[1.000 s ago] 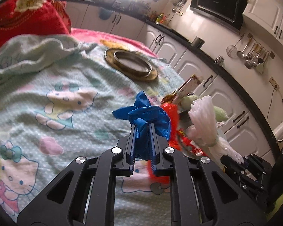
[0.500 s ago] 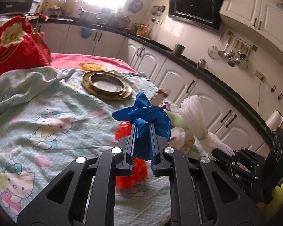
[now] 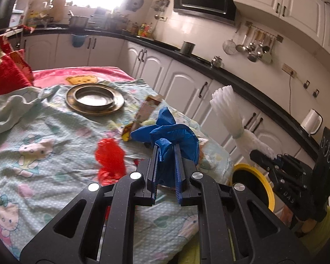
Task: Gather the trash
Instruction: 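Lift the blue bag with the left tool while the right tool grasps the white string bundle, then carry the blue bag and white bundle with both tools over the yellow bin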
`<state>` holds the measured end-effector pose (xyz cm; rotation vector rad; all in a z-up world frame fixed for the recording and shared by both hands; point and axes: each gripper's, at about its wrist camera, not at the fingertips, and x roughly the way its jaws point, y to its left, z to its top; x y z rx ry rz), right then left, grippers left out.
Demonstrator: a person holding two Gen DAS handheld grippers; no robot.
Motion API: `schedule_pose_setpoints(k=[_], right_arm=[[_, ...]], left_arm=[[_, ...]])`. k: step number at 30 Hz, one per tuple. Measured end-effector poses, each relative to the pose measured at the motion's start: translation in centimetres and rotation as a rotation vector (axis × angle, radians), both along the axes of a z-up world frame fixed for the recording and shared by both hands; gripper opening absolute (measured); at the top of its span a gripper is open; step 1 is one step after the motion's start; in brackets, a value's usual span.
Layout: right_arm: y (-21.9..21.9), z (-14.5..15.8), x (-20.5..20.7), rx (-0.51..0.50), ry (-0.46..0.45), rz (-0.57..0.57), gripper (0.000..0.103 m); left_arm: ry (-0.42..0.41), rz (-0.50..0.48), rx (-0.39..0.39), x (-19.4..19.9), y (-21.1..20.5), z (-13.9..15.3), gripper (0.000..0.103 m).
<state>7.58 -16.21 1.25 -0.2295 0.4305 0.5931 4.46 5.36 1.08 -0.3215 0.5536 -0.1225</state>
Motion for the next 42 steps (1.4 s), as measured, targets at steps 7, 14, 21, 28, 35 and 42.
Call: schedule_pose_setpoints(k=[7,14,21,28,35,42], right_arm=[[-3.8,0.1,0.2,0.024,0.019,-0.082,0.016],[-7.0,0.1,0.3,0.049,0.043,-0.154,0.016],[-9.8,0.0,0.1,0.067,0.049,-0.213,0.016],[-12.4,-0.1,0.1,0.075,0.054,-0.272,0.016],[-15.3,-0.7,0.3,0.084,0.075,-0.343,0.016],[-18.6,-1.6,0.1,0.082,0.088,-0.426,0.016]], left_arm=[[0.008,-0.065,0.026,0.9,-2.9,-0.1,0.008],[0.012,-0.140,0.048,1.9,-6.1,0.1,0.008],[0.008,-0.206,0.066,2.9,-9.4,0.4,0.008],[0.009,-0.271,0.081,3.9,-12.3,0.3,0.008],[0.008,-0.339,0.089,5.0,-15.7,0.0,0.008],[0.020,-0.397,0.095,5.8,-18.6,-0.6,0.008]])
